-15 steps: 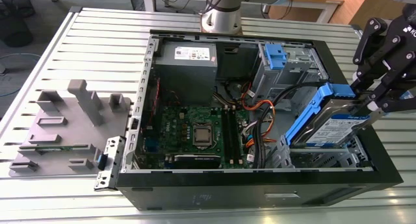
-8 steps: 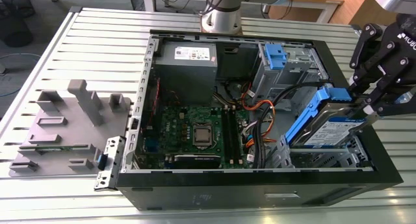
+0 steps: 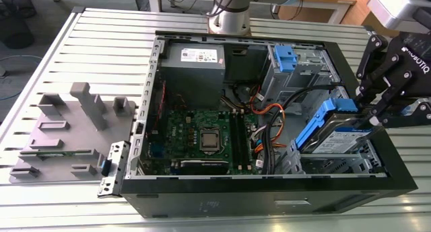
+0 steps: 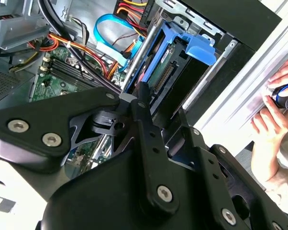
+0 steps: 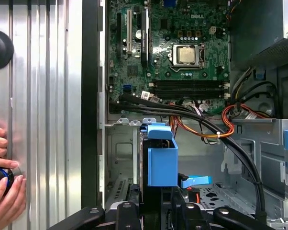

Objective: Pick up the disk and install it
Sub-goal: 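Insert the disk into the insertion slot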

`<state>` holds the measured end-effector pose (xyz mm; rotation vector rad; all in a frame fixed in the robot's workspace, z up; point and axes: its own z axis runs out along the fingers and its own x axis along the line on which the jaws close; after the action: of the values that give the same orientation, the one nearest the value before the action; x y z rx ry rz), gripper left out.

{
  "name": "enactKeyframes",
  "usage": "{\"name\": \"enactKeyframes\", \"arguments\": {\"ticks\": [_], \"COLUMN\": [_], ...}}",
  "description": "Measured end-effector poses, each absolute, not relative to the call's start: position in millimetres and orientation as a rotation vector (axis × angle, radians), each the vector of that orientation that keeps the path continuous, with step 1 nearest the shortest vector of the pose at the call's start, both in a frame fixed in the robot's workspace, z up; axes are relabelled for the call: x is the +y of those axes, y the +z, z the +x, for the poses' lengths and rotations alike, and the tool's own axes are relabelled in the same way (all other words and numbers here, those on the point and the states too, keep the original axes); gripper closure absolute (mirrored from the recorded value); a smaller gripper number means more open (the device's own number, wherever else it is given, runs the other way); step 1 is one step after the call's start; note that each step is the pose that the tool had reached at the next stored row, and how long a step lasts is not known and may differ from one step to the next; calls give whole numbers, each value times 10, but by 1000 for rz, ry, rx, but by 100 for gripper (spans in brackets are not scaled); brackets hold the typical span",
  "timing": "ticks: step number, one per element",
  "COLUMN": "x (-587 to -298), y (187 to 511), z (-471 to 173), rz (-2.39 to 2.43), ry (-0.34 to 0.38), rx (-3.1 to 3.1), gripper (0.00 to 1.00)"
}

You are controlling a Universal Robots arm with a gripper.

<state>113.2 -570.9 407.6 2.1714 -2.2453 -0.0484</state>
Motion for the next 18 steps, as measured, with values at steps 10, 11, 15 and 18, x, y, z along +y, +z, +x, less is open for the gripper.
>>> {"name": "enactKeyframes", "arguments": {"ticks": [10,11,15,18], "x": [-5716,-5717,-5719,-5721], "y": [3894,3877,3805,3749], "z": [1132,1132,1132,1132], "rz": [2171,2171,2171,2171], "ry": [-48,-48,-48,-48], "rx": [-2245,-2245,-2245,-2245], "gripper": [65,65,65,65]}}
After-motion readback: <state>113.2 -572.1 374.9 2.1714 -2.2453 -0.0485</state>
